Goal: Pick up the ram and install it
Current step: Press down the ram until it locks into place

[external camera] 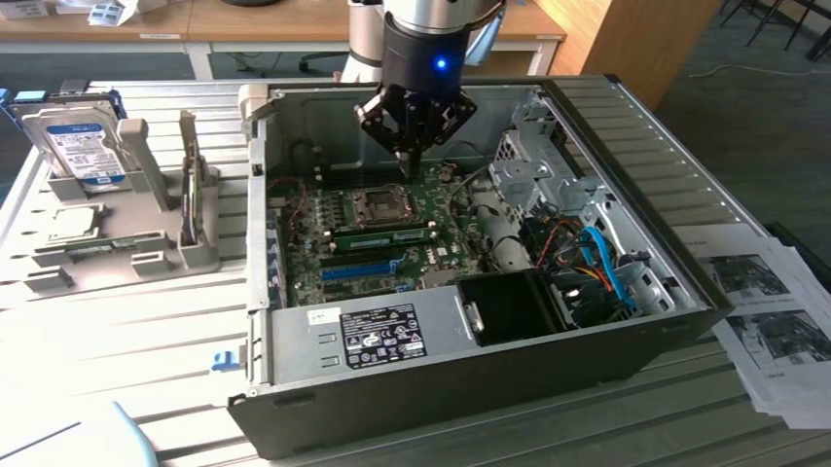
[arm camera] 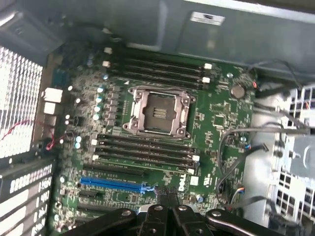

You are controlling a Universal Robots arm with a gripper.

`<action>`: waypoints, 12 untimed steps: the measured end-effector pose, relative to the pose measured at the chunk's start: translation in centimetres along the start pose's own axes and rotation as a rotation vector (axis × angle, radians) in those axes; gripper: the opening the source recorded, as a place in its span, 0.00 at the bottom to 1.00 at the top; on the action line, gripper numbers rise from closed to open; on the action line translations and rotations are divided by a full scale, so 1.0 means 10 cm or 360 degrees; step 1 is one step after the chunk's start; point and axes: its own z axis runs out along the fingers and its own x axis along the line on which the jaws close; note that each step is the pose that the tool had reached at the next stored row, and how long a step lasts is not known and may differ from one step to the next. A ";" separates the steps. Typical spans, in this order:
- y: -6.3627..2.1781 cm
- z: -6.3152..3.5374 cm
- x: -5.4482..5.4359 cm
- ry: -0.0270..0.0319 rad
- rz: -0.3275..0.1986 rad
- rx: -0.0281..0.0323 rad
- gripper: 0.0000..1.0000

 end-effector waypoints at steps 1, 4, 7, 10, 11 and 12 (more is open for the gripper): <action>0.000 0.000 0.00 -0.00008 0.0028 0.00007 0.09; 0.000 0.002 0.00 -0.00029 0.0114 0.00028 0.09; 0.000 0.003 0.00 -0.00052 0.0202 0.00048 0.09; 0.000 0.004 0.00 -0.00063 0.0250 0.00061 0.09; 0.000 0.003 0.00 -0.00063 0.0251 0.00062 0.09; 0.000 0.004 0.00 -0.00063 0.0251 0.00061 0.09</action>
